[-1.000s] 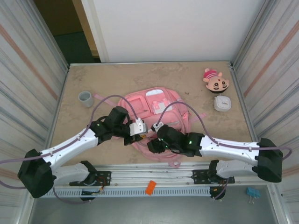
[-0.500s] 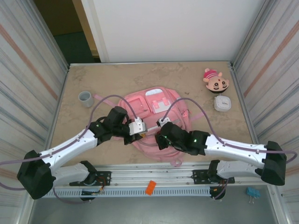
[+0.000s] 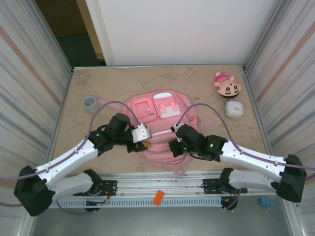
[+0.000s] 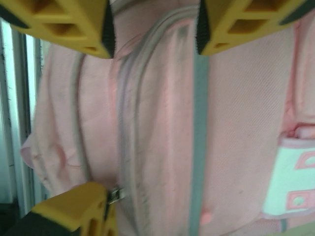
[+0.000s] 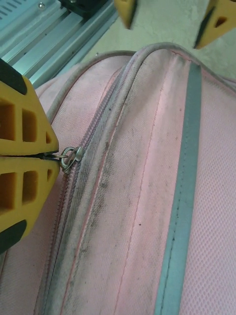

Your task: Pack books, pencil case, and school supplies into a backpack

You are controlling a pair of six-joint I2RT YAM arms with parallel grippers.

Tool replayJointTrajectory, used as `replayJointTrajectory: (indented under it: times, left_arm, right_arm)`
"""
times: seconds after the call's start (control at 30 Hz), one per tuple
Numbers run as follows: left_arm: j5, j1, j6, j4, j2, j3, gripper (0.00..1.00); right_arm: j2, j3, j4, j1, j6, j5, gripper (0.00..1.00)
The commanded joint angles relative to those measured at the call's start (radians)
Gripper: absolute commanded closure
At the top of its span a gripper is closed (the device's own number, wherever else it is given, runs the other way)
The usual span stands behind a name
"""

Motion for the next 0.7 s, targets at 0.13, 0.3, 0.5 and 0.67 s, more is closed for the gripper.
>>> replayJointTrajectory:
  times: [0.13, 0.3, 0.5, 0.67]
  left_arm:
    - [-0.070, -0.100, -0.004, 0.039, 0.176, 0.111, 0.42]
    - [-0.117, -0.105, 0.010, 0.028, 0.297, 0.158, 0.55]
    - [-0.143, -0.075, 0.038, 0.007, 0.251, 0.128, 0.91]
    - [-0.121, -0.011, 0.092, -0.060, 0.150, 0.062, 0.95]
  right_arm:
    - [0.004, 0.011, 0.053, -0.006, -0.037, -0.094, 1.00]
    - [-0.008, 0.007, 0.055, -0.019, -0.041, -0.113, 1.00]
    - [-0.041, -0.007, 0.022, -0.082, -0.049, -0.146, 1.00]
    - [-0.081, -0.029, -0.044, -0.173, -0.073, -0.164, 1.00]
